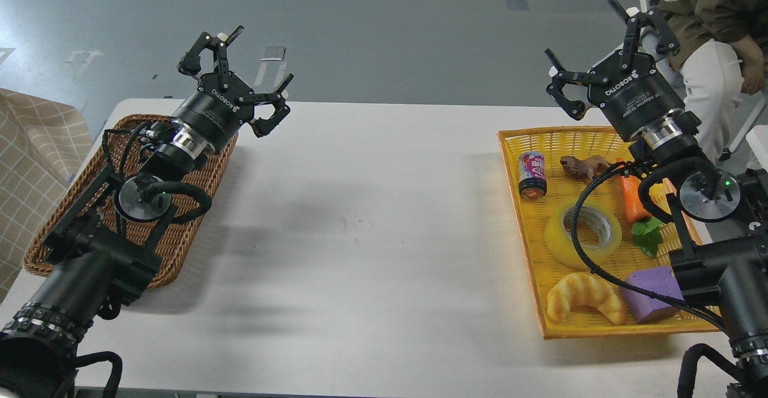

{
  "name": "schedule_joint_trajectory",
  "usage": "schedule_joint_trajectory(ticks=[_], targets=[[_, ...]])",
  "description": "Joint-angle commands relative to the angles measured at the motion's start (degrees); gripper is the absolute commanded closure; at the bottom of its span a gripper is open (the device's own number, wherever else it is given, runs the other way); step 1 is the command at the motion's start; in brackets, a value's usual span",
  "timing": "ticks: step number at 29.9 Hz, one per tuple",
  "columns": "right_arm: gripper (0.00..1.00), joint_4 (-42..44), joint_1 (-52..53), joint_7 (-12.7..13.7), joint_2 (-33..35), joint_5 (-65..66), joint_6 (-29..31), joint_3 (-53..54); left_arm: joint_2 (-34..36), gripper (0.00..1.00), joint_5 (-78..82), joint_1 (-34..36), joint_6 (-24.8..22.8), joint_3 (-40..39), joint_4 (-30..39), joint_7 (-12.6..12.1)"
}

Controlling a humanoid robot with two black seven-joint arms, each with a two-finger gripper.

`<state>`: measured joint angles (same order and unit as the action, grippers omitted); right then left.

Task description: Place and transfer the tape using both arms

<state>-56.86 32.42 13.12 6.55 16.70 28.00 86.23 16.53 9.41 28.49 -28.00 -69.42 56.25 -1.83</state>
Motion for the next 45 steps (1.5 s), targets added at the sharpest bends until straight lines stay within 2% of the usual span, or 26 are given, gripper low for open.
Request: schedule_joint_trajectory(ticks=[1, 6, 15, 45], targets=[[0.0, 0.1, -0.1, 0.0, 0.0, 0.0, 0.0, 0.0, 0.0, 0.01, 0.0, 0.0, 0.0, -0.1, 0.0, 0.1], [0.0, 0.1, 0.0, 0.0, 0.0, 0.0, 0.0, 0.0, 0.0, 0.01, 0.0, 0.0, 0.0, 0.0, 0.0, 1.7], [0.0, 0.0, -0.1, 0.0, 0.0, 0.0, 0.0, 0.0, -0.1, 0.01, 0.1, 0.0, 0.0, 0.1, 0.3, 2.2], [0.0, 0.3, -0.1, -0.1, -0.9, -0.1, 0.0, 0.6, -1.5, 0.01, 0.5, -0.2, 0.0, 0.0, -0.1, 2.2]])
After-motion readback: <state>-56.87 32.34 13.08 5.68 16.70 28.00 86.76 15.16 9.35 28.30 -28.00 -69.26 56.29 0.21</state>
